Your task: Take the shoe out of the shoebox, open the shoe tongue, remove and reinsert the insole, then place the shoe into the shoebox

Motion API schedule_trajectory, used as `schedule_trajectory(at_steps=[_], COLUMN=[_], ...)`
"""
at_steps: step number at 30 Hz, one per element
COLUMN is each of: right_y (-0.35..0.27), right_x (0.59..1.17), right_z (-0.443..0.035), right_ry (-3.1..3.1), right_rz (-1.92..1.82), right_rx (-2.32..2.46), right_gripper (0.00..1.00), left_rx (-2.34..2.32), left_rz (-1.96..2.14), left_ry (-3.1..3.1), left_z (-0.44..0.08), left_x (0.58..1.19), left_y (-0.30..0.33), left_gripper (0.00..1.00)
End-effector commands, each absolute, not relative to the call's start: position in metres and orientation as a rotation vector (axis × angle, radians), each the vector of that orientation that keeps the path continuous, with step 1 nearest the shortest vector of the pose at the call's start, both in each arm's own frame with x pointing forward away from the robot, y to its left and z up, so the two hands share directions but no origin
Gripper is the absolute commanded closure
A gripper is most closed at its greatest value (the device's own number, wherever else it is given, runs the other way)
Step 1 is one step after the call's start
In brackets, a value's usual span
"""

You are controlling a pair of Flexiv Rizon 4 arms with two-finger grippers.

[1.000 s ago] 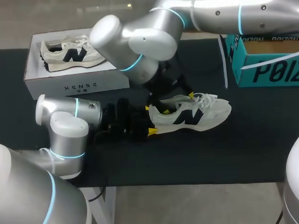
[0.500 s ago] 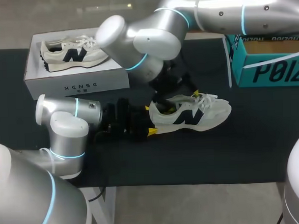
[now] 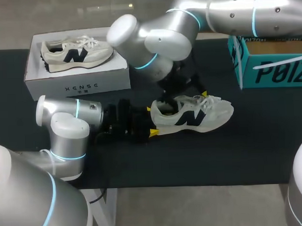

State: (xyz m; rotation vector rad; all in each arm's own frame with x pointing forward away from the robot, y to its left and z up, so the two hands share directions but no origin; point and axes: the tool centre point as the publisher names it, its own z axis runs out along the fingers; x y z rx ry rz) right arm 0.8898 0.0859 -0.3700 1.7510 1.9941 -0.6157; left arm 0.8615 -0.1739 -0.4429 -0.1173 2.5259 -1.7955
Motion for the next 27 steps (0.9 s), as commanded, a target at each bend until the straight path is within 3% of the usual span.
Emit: schedule_trajectory(at_steps=[1,24,25,27], right_y=[0.079,0.071,0.072,0.076], right_x=[0.885,0.872,0.872,0.872], right_z=[-0.361,-0.342,-0.342,-0.342], right_ry=[1.994,1.981,1.99,1.998], right_rz=[-0.581,-0.554,-0.551,-0.548], right_rx=[1.754,1.778,1.775,1.772], right_gripper=[0.0,0.0,0.09,0.45], left_rx=[-0.114,-0.114,-0.114,-0.114], left_rz=[-1.791,-1.791,-1.791,-1.791], left_ry=[2.533,2.533,2.533,2.533], left_z=[-0.447,-0.447,-0.447,-0.447], left_x=[0.862,0.862,0.862,0.862], left_y=[-0.176,-0.176,-0.176,-0.176], left_gripper=[1.0,1.0,1.0,1.0])
